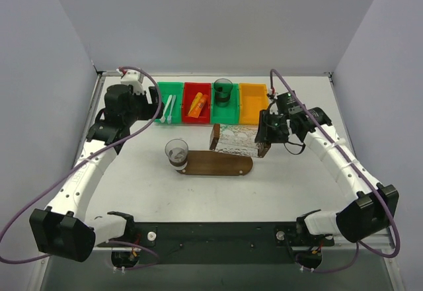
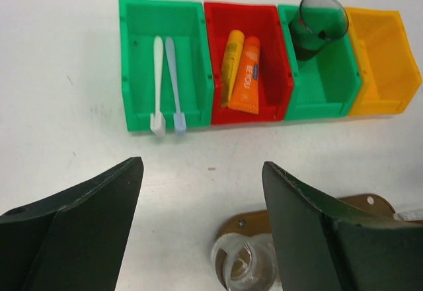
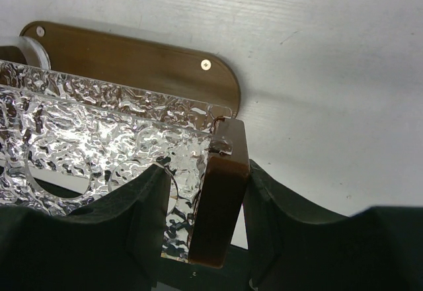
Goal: Prepare toiletry sets of a toothbrush and toothpaste on the tray
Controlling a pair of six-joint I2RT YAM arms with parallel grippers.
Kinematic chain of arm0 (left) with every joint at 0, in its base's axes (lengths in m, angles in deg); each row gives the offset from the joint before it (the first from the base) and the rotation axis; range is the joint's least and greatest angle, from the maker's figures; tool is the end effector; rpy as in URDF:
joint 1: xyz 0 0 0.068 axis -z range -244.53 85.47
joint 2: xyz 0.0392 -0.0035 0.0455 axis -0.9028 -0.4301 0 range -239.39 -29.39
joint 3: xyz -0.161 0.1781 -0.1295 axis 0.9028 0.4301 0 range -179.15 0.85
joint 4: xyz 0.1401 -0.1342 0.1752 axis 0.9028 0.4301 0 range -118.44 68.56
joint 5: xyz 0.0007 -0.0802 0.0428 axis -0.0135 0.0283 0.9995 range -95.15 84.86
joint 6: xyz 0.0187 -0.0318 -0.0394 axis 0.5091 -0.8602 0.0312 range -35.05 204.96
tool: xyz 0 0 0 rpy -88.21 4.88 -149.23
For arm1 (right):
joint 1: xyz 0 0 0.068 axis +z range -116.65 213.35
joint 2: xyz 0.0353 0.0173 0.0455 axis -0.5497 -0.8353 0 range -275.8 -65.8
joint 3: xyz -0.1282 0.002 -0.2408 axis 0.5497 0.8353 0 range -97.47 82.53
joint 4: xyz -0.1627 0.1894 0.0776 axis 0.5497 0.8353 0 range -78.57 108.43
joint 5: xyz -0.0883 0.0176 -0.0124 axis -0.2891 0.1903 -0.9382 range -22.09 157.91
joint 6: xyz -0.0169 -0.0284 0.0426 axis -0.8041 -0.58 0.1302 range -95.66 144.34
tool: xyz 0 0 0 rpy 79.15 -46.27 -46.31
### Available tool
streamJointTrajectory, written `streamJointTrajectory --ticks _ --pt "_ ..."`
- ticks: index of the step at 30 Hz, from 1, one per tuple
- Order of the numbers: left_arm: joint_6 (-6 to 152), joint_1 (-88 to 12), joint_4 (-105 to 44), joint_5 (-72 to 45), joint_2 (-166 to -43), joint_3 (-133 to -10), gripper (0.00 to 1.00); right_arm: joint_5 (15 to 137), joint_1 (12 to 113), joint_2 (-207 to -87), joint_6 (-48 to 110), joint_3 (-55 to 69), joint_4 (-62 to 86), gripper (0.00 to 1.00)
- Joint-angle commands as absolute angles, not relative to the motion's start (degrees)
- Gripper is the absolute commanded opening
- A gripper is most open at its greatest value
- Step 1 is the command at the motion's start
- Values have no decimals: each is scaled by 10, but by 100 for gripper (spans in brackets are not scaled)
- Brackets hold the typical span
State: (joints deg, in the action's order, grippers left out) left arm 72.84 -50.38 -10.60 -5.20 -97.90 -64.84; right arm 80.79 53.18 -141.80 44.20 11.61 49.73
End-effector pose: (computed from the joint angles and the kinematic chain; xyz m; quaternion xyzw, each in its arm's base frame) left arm 0.2653 -0.0669 0.3683 0.0148 0.8223 -0.1296 0.5538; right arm 0.2649 0.1039 0.3330 -0.0442 0.9126 0.2303 0.3348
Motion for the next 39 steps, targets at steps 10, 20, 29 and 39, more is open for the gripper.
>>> streamJointTrajectory --ticks 10,20,29,39 --pt "662 -508 -38 -98 -939 -625 83 785 638 -1477 419 118 447 0" --pt "669 -508 -22 -92 -928 -621 83 724 688 -1525 421 121 416 0" --pt "672 -508 -14 -84 -919 -615 83 693 700 -1538 446 153 388 0" --pt "674 -508 2 -70 -915 -616 83 693 707 -1561 466 147 380 0"
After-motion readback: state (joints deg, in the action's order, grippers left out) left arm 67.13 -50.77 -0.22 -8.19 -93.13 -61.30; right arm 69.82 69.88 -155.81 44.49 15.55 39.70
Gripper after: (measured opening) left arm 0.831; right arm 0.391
